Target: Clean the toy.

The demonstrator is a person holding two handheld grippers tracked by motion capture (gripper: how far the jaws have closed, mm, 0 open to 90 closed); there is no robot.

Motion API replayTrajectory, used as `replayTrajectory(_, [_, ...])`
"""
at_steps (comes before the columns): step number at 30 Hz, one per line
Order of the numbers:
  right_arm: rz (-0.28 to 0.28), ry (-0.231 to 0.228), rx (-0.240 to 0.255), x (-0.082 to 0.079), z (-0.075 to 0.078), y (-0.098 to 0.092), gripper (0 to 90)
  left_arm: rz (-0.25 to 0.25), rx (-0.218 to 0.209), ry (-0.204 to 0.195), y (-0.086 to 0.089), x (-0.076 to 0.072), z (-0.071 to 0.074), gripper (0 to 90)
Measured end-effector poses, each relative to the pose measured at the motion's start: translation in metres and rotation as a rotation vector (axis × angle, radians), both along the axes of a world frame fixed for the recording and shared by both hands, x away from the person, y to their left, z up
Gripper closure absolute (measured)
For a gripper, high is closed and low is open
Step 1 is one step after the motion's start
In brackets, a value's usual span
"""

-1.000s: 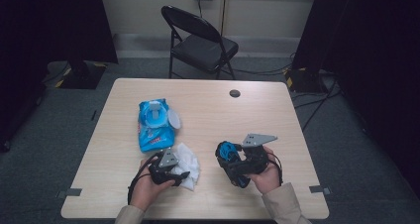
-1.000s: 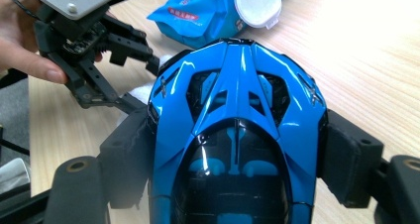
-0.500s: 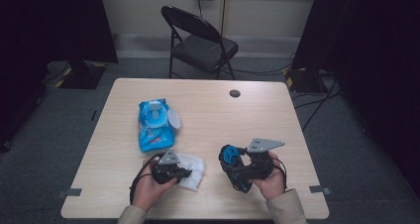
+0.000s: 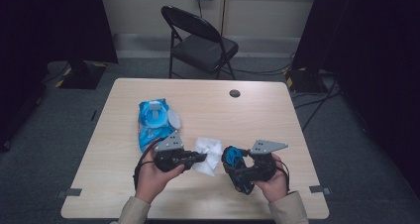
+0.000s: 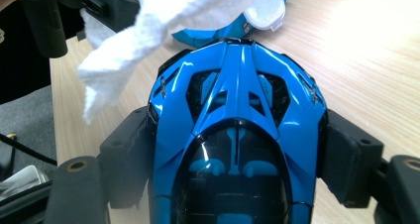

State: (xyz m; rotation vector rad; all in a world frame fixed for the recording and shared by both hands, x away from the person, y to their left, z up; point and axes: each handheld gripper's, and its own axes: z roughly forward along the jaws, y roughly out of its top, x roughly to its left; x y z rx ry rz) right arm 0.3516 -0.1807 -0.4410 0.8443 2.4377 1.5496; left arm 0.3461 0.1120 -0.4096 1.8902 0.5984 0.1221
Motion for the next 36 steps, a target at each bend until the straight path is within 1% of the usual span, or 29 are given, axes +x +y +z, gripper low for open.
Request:
replayTrajectory(2, [0.002, -0.001, 0.005, 0.000, 0.001, -0.001, 24.6, -0.008, -0.013, -0.012, -0.005, -0.001, 0.004, 84.0])
replayTrajectory(5, [-0.003, -0.001, 0.014, -0.001, 0.001, -0.001, 24.6, -0.027, -0.007, -0.018, -0.014, -0.002, 0.005, 84.0])
replayTrajectory(7, [0.004, 0.005, 0.015, -0.001, 0.001, -0.001, 24.6, -0.037, 0.001, -0.018, -0.018, -0.002, 0.003, 84.0])
replayTrajectory(8, [0.000, 0.001, 0.019, -0.001, 0.001, 0.000, 24.5, -0.037, 0.010, -0.016, -0.021, -0.002, 0.001, 83.9])
replayTrajectory(9, [0.010, 0.007, 0.021, -0.001, 0.001, 0.001, 24.6, -0.034, 0.017, -0.016, -0.022, -0.001, 0.000, 83.9])
replayTrajectory(10, [0.010, 0.006, 0.023, -0.002, 0.001, 0.001, 24.6, -0.036, 0.014, -0.009, -0.024, -0.001, -0.003, 83.9])
replayTrajectory(13, [0.008, 0.001, 0.006, -0.003, 0.001, 0.004, 24.5, -0.034, 0.022, -0.012, -0.028, -0.001, -0.005, 83.8])
replayTrajectory(16, [0.012, 0.007, 0.006, -0.002, 0.000, 0.004, 24.5, -0.028, 0.028, -0.014, -0.030, 0.000, -0.006, 83.8])
replayTrajectory(22, [0.003, 0.002, -0.001, -0.002, 0.000, 0.004, 24.5, -0.023, 0.053, -0.048, -0.035, -0.002, -0.001, 83.8])
replayTrajectory(25, [-0.004, 0.000, -0.002, -0.001, 0.000, 0.003, 24.5, -0.027, 0.055, -0.059, -0.035, -0.004, 0.002, 83.8])
replayTrajectory(27, [-0.007, 0.001, 0.005, -0.001, 0.000, 0.002, 24.5, -0.035, 0.047, -0.070, -0.036, -0.005, 0.005, 83.8])
replayTrajectory(29, [-0.009, -0.001, -0.001, -0.001, 0.000, 0.002, 24.5, -0.044, 0.041, -0.073, -0.038, -0.006, 0.007, 83.8])
replayTrajectory(30, [-0.011, -0.003, -0.001, -0.001, 0.000, 0.002, 24.5, -0.046, 0.047, -0.074, -0.039, -0.006, 0.008, 83.7])
replayTrajectory(32, [-0.007, -0.002, 0.001, -0.001, 0.000, 0.004, 24.5, -0.053, 0.031, -0.077, -0.041, -0.006, 0.010, 83.7])
replayTrajectory(33, [-0.010, -0.009, -0.008, -0.002, 0.000, 0.005, 24.5, -0.056, 0.036, -0.082, -0.043, -0.007, 0.011, 83.7])
replayTrajectory(34, [0.003, -0.009, -0.008, -0.002, 0.000, 0.006, 24.5, -0.055, 0.057, -0.083, -0.045, -0.006, 0.012, 83.6])
replayTrajectory(35, [0.012, -0.009, -0.001, -0.002, 0.001, 0.006, 24.5, -0.045, 0.064, -0.075, -0.047, -0.004, 0.012, 83.5])
replayTrajectory(36, [0.011, -0.012, -0.009, -0.003, 0.001, 0.008, 24.5, -0.039, 0.064, -0.076, -0.047, -0.004, 0.013, 83.4])
